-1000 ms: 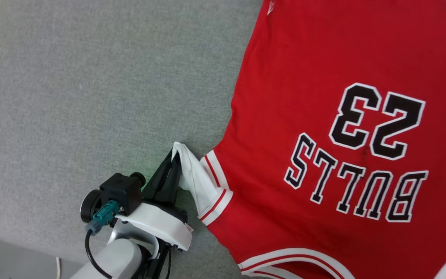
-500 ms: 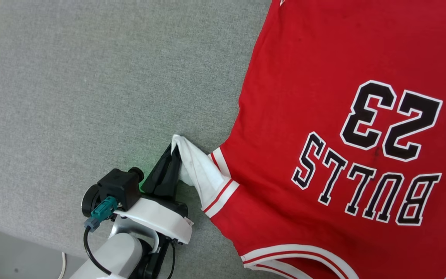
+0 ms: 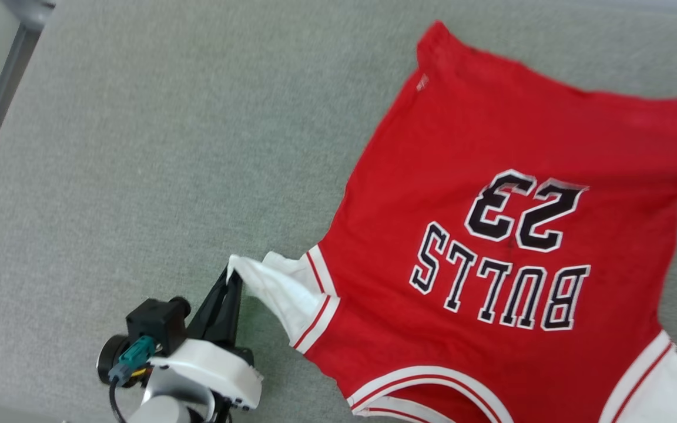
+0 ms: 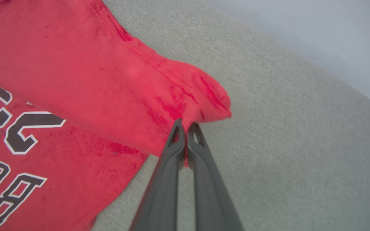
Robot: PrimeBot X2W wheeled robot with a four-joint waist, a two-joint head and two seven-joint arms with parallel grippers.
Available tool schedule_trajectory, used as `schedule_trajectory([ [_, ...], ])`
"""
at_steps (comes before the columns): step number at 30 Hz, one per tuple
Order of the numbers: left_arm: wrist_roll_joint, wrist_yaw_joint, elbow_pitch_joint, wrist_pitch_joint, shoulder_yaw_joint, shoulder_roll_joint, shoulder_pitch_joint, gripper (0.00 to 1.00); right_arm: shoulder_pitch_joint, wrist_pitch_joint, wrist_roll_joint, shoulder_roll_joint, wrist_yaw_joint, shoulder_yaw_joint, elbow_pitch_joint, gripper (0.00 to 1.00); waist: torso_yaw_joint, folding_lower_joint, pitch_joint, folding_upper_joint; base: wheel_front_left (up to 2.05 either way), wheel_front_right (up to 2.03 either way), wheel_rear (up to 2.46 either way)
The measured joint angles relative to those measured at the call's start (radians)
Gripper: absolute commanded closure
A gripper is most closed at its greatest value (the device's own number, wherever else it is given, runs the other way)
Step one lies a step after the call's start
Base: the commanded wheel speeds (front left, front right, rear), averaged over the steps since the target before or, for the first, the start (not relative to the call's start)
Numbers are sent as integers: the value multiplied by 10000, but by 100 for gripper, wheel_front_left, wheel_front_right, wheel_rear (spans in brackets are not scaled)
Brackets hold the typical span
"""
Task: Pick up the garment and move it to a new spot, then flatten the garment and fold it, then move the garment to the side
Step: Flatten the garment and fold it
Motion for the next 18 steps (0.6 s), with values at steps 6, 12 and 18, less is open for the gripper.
schedule_trajectory([
  [6, -222, 186, -54, 0, 199, 253, 736, 100, 2419, -1062, 690, -734, 0, -447, -1030, 100, -475, -1, -981, 0, 0, 0, 0],
  [12, -433, 360, -174, 0, 393, 506, 1366, 100, 5257, -1674, 846, -830, 2, -1444, -1532, 100, -1040, -1, -1703, 0, 0, 0, 0],
  [18, -525, 445, -265, 0, 466, 610, 1717, 100, 8158, -2065, 892, 115, 2, -2711, -1475, 100, -1457, -2, -2203, 0, 0, 0, 0],
])
